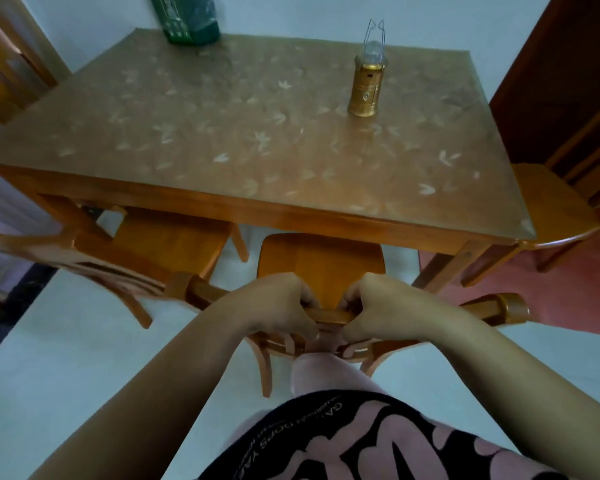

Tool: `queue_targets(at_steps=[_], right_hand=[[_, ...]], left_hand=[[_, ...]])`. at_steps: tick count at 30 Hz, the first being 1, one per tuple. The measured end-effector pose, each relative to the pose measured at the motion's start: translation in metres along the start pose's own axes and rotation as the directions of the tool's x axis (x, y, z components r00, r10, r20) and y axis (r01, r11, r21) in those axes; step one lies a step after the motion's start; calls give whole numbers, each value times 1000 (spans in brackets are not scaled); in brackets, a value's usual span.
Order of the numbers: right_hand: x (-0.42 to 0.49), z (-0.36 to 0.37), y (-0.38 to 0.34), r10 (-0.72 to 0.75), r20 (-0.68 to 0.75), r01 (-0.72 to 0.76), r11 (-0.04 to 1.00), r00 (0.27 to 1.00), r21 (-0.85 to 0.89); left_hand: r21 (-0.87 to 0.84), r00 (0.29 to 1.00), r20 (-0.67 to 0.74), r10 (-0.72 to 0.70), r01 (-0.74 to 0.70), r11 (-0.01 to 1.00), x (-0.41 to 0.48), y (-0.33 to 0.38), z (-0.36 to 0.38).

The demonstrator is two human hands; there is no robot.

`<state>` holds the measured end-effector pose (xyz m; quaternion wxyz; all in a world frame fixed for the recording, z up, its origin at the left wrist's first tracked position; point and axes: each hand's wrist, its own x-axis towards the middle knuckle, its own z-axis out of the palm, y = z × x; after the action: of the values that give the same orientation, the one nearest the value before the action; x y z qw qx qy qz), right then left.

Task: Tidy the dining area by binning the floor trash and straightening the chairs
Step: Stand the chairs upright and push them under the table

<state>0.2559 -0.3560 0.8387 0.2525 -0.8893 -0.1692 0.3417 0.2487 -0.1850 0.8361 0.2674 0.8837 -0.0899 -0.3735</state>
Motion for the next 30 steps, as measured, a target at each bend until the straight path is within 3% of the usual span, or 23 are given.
queue_targets(at_steps=[5, 14, 30], right_hand=[[27, -4, -18, 28, 35, -27, 1000, 999, -14], [61, -2, -25, 111, -45, -111, 994, 993, 13], [90, 17, -23, 149, -91, -146, 988, 985, 45]], left_hand=[[-11, 998, 53, 42, -41, 999, 15, -24, -23], [-25, 989, 119, 85, -83, 996, 46, -51, -49], [50, 996, 37, 84, -85, 995, 63, -78, -49]])
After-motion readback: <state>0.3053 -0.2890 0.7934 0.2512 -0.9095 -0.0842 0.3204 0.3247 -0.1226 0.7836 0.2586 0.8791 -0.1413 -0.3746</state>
